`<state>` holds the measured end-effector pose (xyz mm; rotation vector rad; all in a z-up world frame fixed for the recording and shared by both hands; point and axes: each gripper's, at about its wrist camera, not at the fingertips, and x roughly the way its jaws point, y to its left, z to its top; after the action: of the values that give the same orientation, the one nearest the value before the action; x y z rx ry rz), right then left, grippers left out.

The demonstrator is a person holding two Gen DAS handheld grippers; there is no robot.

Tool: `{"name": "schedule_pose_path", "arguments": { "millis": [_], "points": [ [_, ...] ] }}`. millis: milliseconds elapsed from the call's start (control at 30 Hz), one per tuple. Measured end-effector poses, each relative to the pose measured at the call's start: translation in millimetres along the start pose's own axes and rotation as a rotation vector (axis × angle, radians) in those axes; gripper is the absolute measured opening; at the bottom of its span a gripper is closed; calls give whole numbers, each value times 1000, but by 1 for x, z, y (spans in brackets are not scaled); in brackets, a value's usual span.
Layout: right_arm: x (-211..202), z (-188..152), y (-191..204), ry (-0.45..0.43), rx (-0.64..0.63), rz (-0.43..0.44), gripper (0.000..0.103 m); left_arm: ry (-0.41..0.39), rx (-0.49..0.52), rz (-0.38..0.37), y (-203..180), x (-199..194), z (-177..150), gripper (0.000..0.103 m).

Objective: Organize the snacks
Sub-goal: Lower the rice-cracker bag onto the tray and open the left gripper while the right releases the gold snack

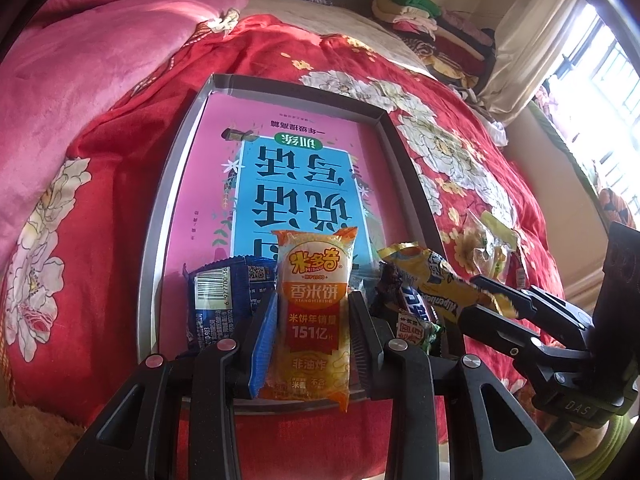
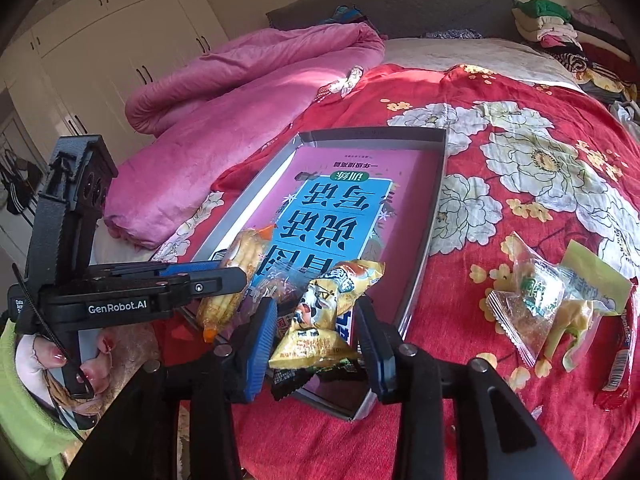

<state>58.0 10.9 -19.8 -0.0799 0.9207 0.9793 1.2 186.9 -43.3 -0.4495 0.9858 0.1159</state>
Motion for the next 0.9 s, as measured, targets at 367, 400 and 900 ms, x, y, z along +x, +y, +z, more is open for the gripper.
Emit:
{"name": "schedule_pose_path", "arguments": {
  "millis": [367, 400, 900],
  "points": [
    [-21, -1, -10, -46, 26, -26, 43, -41, 9, -18, -3, -6, 3, 48],
    [-22, -1, -10, -48, 26, -28, 44, -44, 10, -17, -3, -6, 4, 49],
    [-37, 0, -16, -96, 24, -76, 51, -113, 35, -13, -7, -19, 7, 64]
  ]
}}
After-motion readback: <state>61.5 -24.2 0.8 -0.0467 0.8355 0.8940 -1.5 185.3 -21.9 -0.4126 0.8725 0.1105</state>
